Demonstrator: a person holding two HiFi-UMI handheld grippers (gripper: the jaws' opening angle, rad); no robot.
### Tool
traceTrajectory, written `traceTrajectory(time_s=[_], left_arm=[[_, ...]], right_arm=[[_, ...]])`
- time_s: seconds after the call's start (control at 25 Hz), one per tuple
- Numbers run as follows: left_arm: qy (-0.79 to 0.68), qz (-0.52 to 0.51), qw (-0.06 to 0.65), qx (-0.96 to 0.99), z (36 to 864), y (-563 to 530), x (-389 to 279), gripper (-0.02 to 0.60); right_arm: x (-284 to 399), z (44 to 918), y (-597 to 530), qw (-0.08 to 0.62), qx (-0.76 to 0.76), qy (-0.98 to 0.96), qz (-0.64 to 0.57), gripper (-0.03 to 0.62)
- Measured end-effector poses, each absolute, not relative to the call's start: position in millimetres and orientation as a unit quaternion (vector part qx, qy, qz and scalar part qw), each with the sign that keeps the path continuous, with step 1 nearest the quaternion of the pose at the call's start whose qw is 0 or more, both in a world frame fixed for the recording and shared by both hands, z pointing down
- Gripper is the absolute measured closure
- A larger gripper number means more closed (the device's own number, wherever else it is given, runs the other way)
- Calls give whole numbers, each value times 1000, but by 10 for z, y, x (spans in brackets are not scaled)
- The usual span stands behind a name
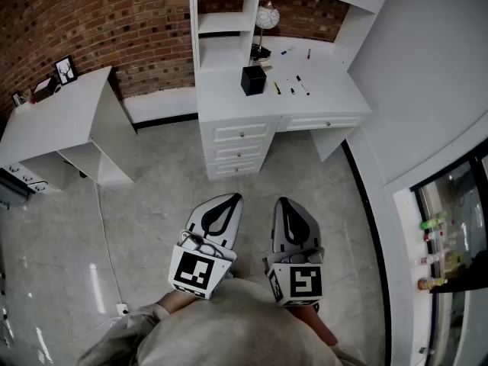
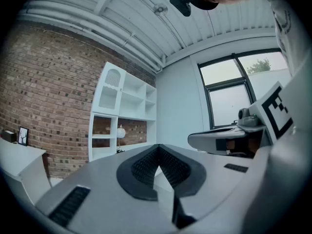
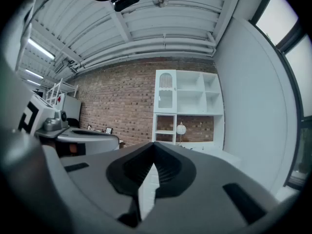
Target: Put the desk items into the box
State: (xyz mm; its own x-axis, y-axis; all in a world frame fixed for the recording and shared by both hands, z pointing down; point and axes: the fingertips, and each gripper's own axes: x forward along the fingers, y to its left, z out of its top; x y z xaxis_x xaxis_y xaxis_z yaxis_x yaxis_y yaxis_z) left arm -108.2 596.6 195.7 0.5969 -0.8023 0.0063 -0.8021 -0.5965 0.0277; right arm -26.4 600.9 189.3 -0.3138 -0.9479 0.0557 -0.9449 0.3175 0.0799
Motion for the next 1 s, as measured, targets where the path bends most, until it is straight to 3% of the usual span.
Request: traceTrajectory(time_s=[1.0], left_arm=[[-408,-2,21,913,2001,5744,-1132,572]], right_arm=[[-420,1890,5866,8,597,-802,2,576]])
